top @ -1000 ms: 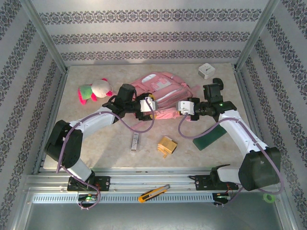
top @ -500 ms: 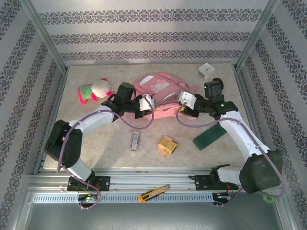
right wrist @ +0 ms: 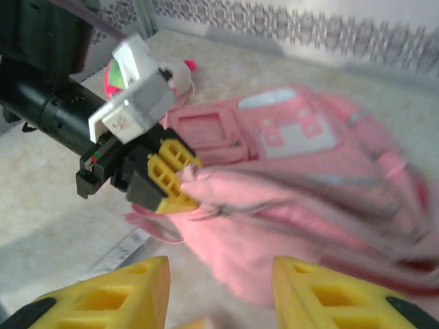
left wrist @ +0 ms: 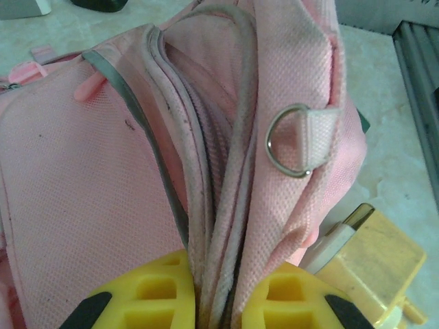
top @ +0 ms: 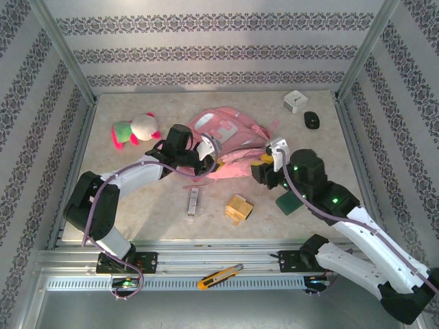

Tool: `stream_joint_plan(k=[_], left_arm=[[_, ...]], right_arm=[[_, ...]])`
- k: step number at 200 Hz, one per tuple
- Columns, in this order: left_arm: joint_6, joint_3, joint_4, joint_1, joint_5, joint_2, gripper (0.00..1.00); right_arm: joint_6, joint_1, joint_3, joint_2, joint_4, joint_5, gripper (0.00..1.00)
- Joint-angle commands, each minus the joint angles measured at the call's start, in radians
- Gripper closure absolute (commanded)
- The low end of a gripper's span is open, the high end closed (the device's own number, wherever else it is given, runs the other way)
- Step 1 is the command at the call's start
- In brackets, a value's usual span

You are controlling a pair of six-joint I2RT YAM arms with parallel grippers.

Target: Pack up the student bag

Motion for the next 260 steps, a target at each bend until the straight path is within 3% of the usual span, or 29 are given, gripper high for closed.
stream_joint_plan(k=[1, 36, 59, 109, 141, 199, 260], left_arm=[[-0.138, 0.030, -0.070, 0.004, 0.106, -0.004, 1.00], [-0.155, 0.037, -0.086, 0.006, 0.124, 0.006, 1.00], [-0.180, 0.031, -0.056, 0.005, 0.135, 0.008, 1.00], [-0.206, 0.025, -0.032, 0.007, 0.154, 0.002, 1.00], [-0.222, 0.025, -0.007, 0.007, 0.172, -0.002, 1.00], [-0.220, 0.021, -0.008, 0.007, 0.171, -0.006, 1.00], [-0.220, 0.022, -0.009, 0.007, 0.165, -0.004, 1.00]], right_arm=[[0.362, 0.122, -0.039, 0.076, 0.018, 0.201, 0.57], [0.640, 0.186, 0.014, 0.262, 0.068, 0.249, 0.54], [0.700, 0.182, 0.023, 0.343, 0.158, 0.239, 0.55], [0.725, 0.114, 0.057, 0.452, 0.231, 0.182, 0.55], [0.722, 0.110, 0.084, 0.476, 0.209, 0.228, 0.55], [0.719, 0.109, 0.090, 0.477, 0.087, 0.402, 0.84], [0.671, 0.111, 0.145, 0.530, 0.041, 0.428, 0.75]])
